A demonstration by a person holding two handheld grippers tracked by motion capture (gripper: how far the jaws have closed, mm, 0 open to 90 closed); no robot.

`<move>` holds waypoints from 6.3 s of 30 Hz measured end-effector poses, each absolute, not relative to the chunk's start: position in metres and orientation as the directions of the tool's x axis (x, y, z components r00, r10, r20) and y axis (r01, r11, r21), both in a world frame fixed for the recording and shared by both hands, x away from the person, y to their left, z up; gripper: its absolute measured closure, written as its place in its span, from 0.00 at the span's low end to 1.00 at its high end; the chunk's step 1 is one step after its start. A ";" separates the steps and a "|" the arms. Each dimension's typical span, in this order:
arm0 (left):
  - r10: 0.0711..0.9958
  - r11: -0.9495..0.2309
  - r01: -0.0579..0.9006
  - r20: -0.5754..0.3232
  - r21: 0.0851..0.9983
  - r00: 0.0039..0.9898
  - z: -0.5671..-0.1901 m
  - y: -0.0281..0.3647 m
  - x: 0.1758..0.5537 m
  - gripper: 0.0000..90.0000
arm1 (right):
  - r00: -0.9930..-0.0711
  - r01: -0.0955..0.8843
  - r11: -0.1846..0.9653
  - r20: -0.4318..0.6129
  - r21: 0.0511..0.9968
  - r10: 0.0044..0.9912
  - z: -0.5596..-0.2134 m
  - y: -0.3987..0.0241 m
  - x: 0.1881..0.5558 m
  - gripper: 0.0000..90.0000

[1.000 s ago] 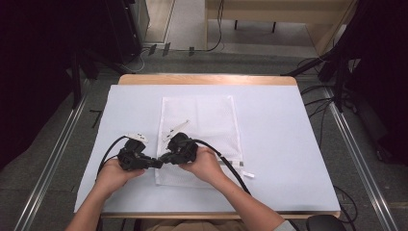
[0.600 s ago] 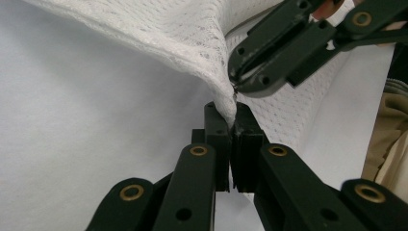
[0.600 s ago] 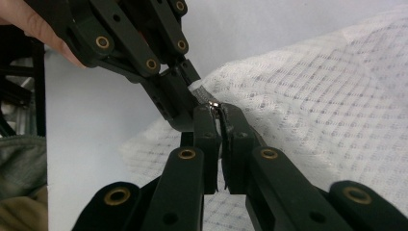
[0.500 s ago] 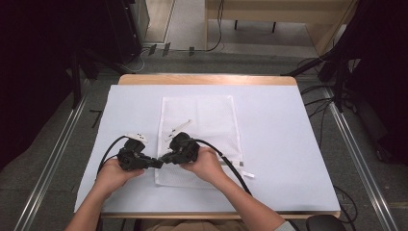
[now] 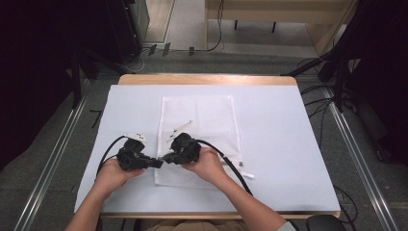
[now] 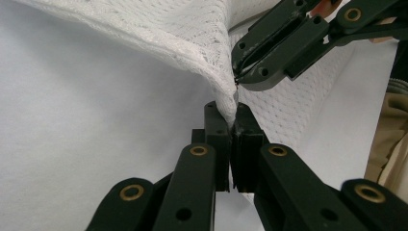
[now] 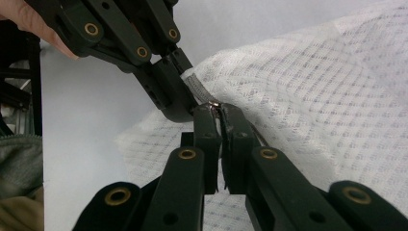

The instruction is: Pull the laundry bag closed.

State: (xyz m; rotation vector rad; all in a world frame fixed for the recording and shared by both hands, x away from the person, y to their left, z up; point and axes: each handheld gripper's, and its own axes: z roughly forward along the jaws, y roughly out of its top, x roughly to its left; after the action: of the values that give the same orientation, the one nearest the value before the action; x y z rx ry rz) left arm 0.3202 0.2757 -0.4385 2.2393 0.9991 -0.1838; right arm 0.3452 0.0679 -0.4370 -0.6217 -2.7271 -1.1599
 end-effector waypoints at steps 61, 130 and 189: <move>0.603 -0.482 0.682 -0.357 0.549 0.714 -0.434 0.285 0.313 0.98 | -0.902 0.426 0.654 0.239 0.625 0.359 -0.441 0.021 0.351 0.98; 0.606 -0.493 0.694 -0.365 0.525 0.706 -0.437 0.292 0.312 0.97 | -0.862 0.495 0.633 0.243 0.596 0.446 -0.443 -0.032 0.351 0.98; 0.598 -0.494 0.699 -0.381 0.517 0.705 -0.438 0.294 0.312 0.97 | -0.823 0.549 0.609 0.241 0.573 0.515 -0.445 -0.084 0.345 0.98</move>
State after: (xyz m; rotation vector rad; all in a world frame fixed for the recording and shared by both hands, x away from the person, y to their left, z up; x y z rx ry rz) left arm 0.3117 0.2943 -0.4377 2.2484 0.9826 -0.1978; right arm 0.3454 -0.0841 -0.4447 -0.9170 -2.7708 -1.0136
